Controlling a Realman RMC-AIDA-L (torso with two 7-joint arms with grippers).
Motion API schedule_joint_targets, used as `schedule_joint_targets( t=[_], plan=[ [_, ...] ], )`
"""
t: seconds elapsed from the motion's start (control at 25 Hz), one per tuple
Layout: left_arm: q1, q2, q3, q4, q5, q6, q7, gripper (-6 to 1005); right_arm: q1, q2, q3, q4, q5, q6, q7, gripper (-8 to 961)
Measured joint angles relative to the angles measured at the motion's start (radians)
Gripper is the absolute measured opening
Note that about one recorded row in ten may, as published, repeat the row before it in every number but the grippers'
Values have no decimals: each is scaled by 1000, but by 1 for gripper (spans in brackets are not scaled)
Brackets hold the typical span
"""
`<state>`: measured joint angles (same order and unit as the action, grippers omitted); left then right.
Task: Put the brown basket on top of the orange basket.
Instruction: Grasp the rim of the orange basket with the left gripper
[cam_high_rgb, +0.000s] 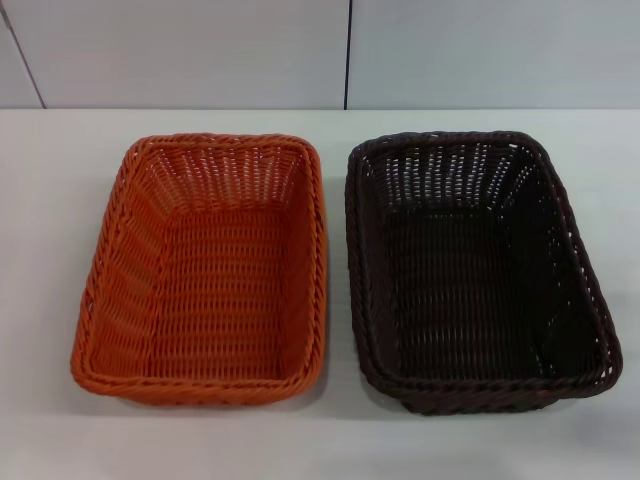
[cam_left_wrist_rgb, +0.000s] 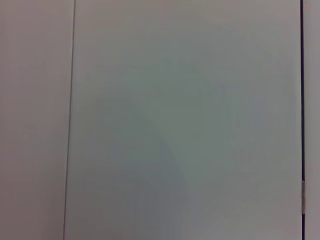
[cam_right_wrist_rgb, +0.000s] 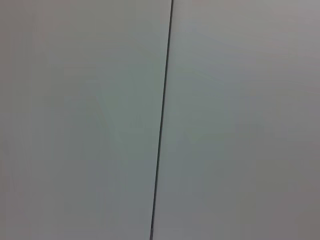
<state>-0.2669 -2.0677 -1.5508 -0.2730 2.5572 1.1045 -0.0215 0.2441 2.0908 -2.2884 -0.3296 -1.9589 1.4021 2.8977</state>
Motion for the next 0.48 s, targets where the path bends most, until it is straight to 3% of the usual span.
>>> schedule_joint_targets(
  t=[0.48],
  plan=[
    [0,5,13,-7,0,-11,0,806,4,0,-2,-2,0,-11,0,666]
  ],
)
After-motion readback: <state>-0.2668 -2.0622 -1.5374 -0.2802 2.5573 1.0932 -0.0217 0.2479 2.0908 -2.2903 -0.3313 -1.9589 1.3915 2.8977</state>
